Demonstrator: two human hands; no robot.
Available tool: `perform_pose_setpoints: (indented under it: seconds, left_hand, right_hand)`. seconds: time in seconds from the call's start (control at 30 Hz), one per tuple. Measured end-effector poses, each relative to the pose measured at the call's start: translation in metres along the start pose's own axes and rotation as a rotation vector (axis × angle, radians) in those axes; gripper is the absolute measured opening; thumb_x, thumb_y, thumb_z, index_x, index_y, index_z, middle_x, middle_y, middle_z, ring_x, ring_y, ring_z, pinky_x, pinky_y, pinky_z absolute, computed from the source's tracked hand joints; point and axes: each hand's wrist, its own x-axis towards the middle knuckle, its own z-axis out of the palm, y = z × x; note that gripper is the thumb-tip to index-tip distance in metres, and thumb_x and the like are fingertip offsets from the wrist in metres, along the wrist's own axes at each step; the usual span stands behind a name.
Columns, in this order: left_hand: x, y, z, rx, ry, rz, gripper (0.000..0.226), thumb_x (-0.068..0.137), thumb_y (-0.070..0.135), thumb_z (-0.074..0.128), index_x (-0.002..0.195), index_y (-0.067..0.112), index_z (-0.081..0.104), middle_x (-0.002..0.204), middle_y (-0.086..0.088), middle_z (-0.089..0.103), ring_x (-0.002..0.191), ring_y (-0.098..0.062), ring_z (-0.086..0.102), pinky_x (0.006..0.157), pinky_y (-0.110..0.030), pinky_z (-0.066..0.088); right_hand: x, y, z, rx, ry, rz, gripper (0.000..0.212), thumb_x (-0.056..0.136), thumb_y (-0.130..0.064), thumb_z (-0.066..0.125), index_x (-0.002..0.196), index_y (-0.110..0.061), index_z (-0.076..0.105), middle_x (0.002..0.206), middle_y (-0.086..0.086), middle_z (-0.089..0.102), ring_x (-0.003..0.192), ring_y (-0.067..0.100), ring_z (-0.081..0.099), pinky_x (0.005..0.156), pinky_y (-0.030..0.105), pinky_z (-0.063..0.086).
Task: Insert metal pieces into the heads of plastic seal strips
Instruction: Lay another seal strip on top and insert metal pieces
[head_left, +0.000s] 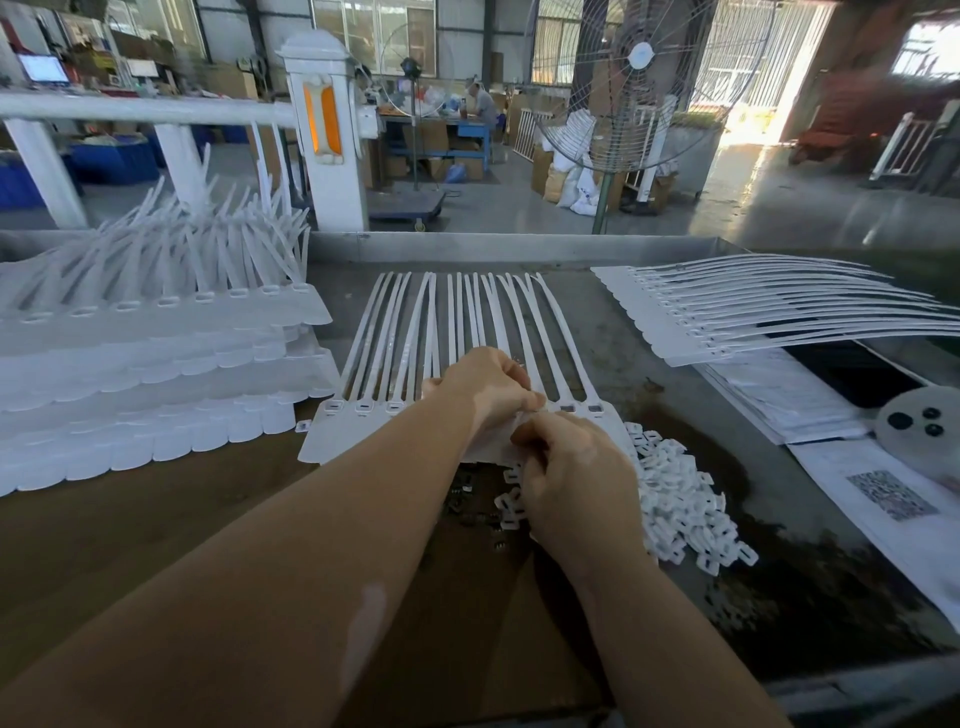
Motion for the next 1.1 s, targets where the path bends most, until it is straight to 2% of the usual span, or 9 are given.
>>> perform_pose_setpoints:
  seconds: [0.13, 0.27, 0.43, 0.57, 0.67, 0.77, 0.83, 0.93, 1.1]
  left_hand:
    - [-0.001, -0.001, 0.003, 0.075, 0.044, 0.011, 0.017, 0.076, 0.036, 0.074, 0.08, 0.026, 0.061, 0.086, 0.01, 0.062, 0.093, -0.014, 0.057, 0.101, -0.039, 0.033]
    - [-0.007, -0.001, 0.003, 0.139, 0.089, 0.048, 0.016, 0.078, 0.043, 0.07, 0.077, 0.03, 0.061, 0.086, 0.014, 0.062, 0.09, -0.01, 0.052, 0.087, -0.034, 0.02]
    - [-0.012, -0.007, 0.003, 0.153, 0.091, 0.165, 0.009, 0.083, 0.043, 0.064, 0.077, 0.036, 0.063, 0.082, 0.015, 0.059, 0.091, -0.01, 0.054, 0.094, -0.039, 0.029]
    - [-0.013, -0.009, 0.002, 0.087, 0.048, 0.173, 0.009, 0.083, 0.036, 0.066, 0.074, 0.036, 0.064, 0.091, 0.013, 0.064, 0.099, -0.013, 0.056, 0.101, -0.042, 0.036]
    - [-0.013, -0.006, 0.002, 0.1, 0.05, 0.145, 0.008, 0.082, 0.035, 0.067, 0.074, 0.034, 0.066, 0.095, 0.014, 0.065, 0.104, -0.013, 0.053, 0.103, -0.04, 0.027]
    - [-0.012, 0.0, 0.001, 0.152, 0.066, 0.083, 0.006, 0.078, 0.036, 0.07, 0.079, 0.031, 0.067, 0.094, 0.015, 0.065, 0.101, -0.011, 0.051, 0.09, -0.033, 0.018]
    - [-0.01, 0.003, 0.0, 0.116, 0.042, 0.033, 0.012, 0.076, 0.032, 0.072, 0.081, 0.028, 0.062, 0.09, 0.01, 0.064, 0.097, -0.013, 0.054, 0.094, -0.032, 0.024]
    - [-0.008, 0.006, -0.001, 0.088, -0.013, -0.011, 0.016, 0.076, 0.027, 0.073, 0.079, 0.026, 0.057, 0.091, 0.004, 0.062, 0.099, -0.019, 0.056, 0.101, -0.041, 0.038]
    - [-0.009, 0.005, -0.001, 0.019, -0.043, -0.021, 0.014, 0.075, 0.023, 0.073, 0.08, 0.026, 0.06, 0.101, 0.001, 0.063, 0.105, -0.022, 0.056, 0.102, -0.042, 0.039]
  right_hand:
    - [0.0, 0.0, 0.0, -0.01, -0.017, 0.007, 0.013, 0.076, 0.002, 0.059, 0.081, -0.007, 0.067, 0.078, 0.004, 0.067, 0.075, 0.022, 0.058, 0.068, 0.033, 0.047]
    - [0.0, 0.0, 0.0, -0.014, -0.028, 0.013, 0.012, 0.077, 0.0, 0.059, 0.081, -0.007, 0.067, 0.078, 0.004, 0.066, 0.076, 0.022, 0.058, 0.068, 0.032, 0.046]
    - [0.0, 0.0, -0.001, -0.011, -0.016, 0.008, 0.01, 0.078, -0.001, 0.063, 0.081, -0.009, 0.068, 0.078, 0.002, 0.067, 0.074, 0.018, 0.058, 0.067, 0.025, 0.042]
    - [-0.001, 0.0, -0.001, -0.02, -0.021, 0.014, 0.011, 0.078, -0.001, 0.062, 0.081, -0.009, 0.068, 0.079, 0.002, 0.067, 0.074, 0.018, 0.058, 0.067, 0.024, 0.039]
    - [-0.001, 0.0, -0.001, -0.02, -0.023, 0.023, 0.011, 0.078, -0.001, 0.061, 0.081, -0.009, 0.067, 0.078, 0.002, 0.066, 0.075, 0.019, 0.057, 0.067, 0.024, 0.036]
    - [0.0, 0.0, -0.001, -0.011, -0.034, 0.026, 0.011, 0.078, 0.0, 0.06, 0.081, -0.009, 0.067, 0.079, 0.003, 0.066, 0.077, 0.021, 0.057, 0.068, 0.026, 0.039]
    - [0.0, 0.0, -0.001, -0.002, -0.031, 0.029, 0.013, 0.077, 0.001, 0.059, 0.081, -0.008, 0.067, 0.081, 0.003, 0.067, 0.078, 0.022, 0.058, 0.07, 0.029, 0.043]
    - [0.0, 0.0, -0.001, 0.004, -0.005, 0.021, 0.014, 0.074, 0.004, 0.06, 0.079, -0.007, 0.067, 0.078, 0.004, 0.067, 0.076, 0.023, 0.059, 0.068, 0.03, 0.044]
    - [0.0, 0.0, 0.0, 0.016, 0.02, 0.026, 0.014, 0.072, 0.005, 0.061, 0.077, -0.007, 0.067, 0.076, 0.004, 0.067, 0.073, 0.023, 0.059, 0.065, 0.027, 0.042]
